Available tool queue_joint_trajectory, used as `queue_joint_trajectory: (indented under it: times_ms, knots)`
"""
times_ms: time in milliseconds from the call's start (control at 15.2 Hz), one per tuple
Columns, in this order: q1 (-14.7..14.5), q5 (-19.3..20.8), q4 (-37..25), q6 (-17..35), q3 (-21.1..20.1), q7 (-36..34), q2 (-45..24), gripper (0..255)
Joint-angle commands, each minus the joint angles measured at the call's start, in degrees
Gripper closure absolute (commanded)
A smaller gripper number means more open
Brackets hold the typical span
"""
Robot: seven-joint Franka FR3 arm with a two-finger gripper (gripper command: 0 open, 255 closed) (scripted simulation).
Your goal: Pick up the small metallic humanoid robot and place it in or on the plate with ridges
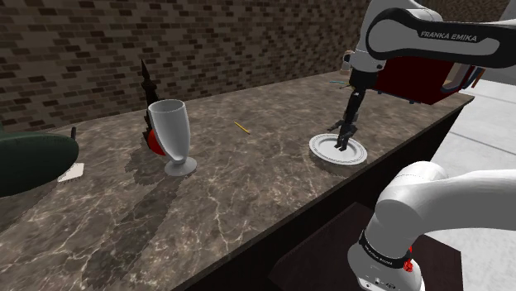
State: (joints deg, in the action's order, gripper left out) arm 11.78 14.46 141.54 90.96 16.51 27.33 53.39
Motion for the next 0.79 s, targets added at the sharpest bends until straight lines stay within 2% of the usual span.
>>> queue_joint_trajectory:
  times_ms: [0, 264, 726]
  knots:
    - [0.0, 0.0, 0.0, 0.0, 0.0, 0.0, 0.0, 0]
    - [-0.65, -1.34, -8.44, -6.28, -1.35, 0.39, -2.19, 0]
    - [-0.65, -1.35, -8.44, -6.28, -1.35, 0.39, -2.19, 0]
